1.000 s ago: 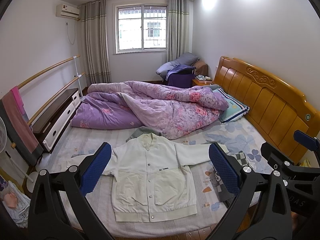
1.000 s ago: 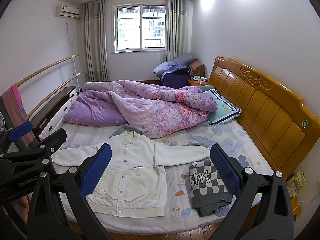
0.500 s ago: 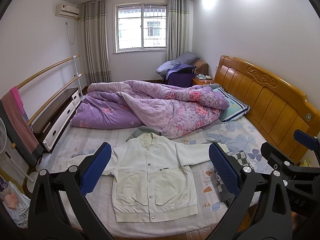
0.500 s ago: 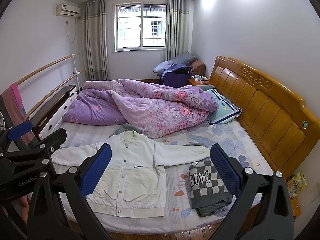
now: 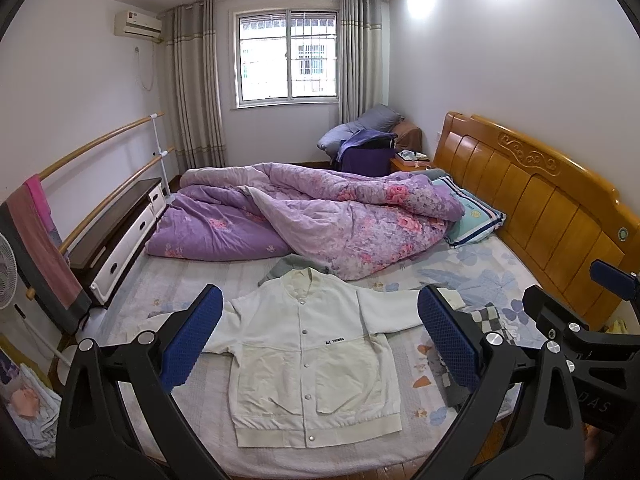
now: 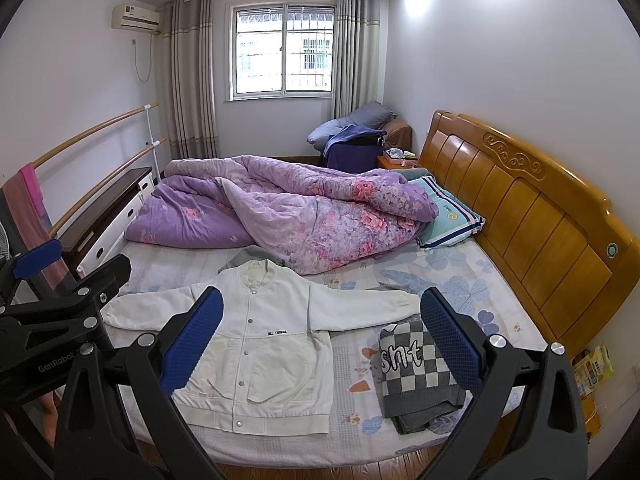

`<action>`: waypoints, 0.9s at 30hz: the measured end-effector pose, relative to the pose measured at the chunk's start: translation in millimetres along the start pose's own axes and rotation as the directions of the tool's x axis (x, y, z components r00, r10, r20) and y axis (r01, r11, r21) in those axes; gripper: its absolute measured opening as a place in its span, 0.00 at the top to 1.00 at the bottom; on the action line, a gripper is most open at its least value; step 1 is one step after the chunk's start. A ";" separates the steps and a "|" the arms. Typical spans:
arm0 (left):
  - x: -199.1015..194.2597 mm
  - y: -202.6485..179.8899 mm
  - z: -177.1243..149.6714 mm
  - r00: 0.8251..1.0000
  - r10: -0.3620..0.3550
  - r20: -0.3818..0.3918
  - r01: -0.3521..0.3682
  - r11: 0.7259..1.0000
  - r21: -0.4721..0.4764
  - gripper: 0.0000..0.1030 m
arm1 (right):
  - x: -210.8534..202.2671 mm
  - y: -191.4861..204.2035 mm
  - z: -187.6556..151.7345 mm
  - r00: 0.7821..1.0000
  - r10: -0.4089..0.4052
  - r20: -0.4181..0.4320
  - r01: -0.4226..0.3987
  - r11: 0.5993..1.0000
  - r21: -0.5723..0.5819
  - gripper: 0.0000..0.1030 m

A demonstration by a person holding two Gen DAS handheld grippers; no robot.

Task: Fold large clothes

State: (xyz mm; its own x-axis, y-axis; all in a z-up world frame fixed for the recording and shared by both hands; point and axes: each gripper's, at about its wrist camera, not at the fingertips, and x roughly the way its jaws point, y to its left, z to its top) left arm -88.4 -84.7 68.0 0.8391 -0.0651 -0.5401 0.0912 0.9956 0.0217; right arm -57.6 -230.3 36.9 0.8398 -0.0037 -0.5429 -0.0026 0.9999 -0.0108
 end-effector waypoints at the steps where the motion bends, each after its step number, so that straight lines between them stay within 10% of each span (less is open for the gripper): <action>1: 1.5 1.0 0.3 1.000 -0.003 -0.001 0.003 1.000 0.000 0.05 | 1.3 -0.3 0.7 1.000 0.001 -0.001 -0.001 1.000 -0.001 0.08; 27: 19.6 6.1 0.2 1.000 -0.020 -0.021 0.020 1.000 -0.007 0.05 | 17.5 -3.2 6.2 1.000 0.007 -0.023 -0.007 1.000 -0.003 0.08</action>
State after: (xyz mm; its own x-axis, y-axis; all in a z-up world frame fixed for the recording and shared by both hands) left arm -71.2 -79.9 57.8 0.8254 -0.0837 -0.5582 0.1040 0.9946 0.0046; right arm -39.6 -233.5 32.6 0.8268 0.0028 -0.5624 -0.0102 0.9999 -0.0100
